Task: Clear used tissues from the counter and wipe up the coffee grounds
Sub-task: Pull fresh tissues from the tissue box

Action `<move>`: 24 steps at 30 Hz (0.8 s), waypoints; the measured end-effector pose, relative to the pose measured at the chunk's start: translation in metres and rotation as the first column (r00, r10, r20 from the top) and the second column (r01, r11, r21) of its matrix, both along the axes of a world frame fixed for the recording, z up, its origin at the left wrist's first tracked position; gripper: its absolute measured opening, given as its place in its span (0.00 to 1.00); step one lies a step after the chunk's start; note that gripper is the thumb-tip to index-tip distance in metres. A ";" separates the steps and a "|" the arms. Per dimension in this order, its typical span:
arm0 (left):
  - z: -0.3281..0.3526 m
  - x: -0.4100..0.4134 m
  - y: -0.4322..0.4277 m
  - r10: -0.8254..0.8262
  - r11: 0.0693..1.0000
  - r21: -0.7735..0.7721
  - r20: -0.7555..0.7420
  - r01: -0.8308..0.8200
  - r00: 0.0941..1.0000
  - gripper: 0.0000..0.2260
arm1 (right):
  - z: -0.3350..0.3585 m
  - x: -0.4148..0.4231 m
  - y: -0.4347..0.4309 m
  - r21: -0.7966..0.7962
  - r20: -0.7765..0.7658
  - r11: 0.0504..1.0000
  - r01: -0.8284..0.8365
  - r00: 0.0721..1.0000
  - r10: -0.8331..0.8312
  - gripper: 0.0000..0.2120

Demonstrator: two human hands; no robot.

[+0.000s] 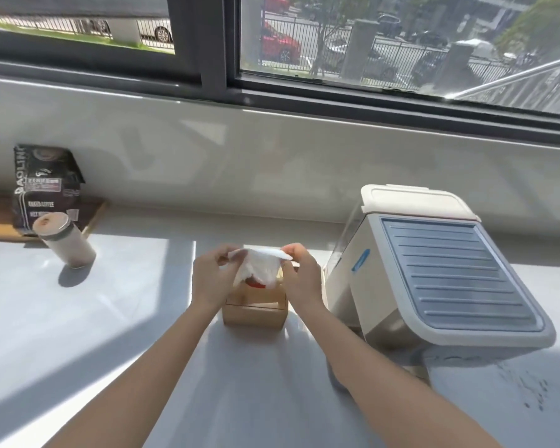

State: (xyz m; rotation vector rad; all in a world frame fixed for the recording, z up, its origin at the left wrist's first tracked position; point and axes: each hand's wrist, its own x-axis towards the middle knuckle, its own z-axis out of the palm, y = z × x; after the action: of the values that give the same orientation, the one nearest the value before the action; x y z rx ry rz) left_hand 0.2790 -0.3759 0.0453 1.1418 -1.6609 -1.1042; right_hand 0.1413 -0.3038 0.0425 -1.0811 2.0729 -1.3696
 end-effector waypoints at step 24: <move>-0.022 0.011 0.001 -0.285 0.953 0.036 0.447 0.301 0.848 0.06 | -0.030 0.000 0.028 0.215 -0.207 0.971 -0.105 0.967 0.150 0.04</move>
State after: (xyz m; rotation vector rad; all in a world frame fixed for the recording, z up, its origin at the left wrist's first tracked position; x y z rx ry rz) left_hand 0.2900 -0.3745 0.0232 1.2097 -2.2700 -1.0374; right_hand 0.1410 -0.2755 0.0130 -1.3031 2.1979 -0.9891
